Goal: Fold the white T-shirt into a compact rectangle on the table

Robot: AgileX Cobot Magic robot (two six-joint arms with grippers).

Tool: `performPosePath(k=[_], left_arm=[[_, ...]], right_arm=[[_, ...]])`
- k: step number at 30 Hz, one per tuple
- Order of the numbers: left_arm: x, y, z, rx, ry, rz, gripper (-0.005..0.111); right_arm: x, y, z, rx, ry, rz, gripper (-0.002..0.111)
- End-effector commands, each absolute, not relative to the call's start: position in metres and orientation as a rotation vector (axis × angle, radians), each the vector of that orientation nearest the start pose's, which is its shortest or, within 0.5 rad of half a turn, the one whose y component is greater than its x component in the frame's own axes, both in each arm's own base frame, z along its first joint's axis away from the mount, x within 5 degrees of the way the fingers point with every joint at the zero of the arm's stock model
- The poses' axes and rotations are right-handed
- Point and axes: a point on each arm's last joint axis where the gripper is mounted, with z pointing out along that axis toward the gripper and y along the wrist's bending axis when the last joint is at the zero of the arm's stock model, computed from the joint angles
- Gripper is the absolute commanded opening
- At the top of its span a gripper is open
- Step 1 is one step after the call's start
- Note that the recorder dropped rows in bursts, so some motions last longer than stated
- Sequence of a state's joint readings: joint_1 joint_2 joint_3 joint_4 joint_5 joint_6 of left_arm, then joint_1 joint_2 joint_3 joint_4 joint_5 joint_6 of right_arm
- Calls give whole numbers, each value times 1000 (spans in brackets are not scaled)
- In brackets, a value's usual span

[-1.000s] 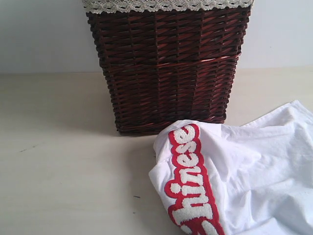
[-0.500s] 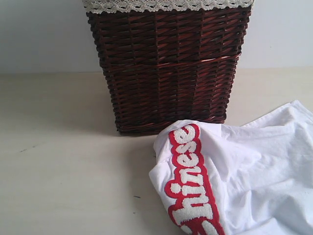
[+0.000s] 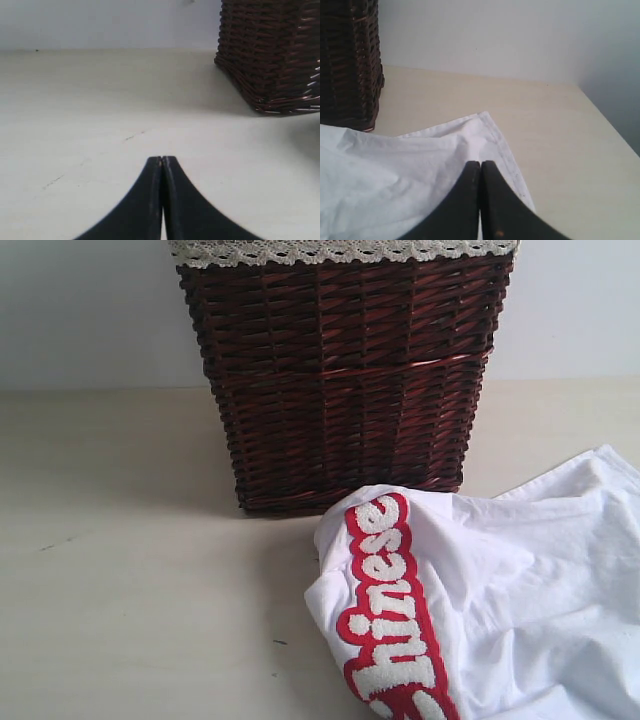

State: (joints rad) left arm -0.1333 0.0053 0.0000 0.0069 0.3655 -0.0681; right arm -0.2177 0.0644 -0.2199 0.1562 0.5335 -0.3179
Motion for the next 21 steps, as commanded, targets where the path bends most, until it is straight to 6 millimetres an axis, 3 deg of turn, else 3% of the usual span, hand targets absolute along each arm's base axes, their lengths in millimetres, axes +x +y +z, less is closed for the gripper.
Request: performPosePath(k=[1, 15, 21], left_arm=[[53, -7, 181, 60, 1839, -150, 0], [53, -7, 181, 60, 1839, -150, 0], [53, -7, 181, 60, 1839, -150, 0]], right_arm=[[47, 1, 236, 46, 1841, -95, 0], [47, 1, 235, 66, 1834, -71, 0], [51, -3, 218, 96, 1798, -94, 0]])
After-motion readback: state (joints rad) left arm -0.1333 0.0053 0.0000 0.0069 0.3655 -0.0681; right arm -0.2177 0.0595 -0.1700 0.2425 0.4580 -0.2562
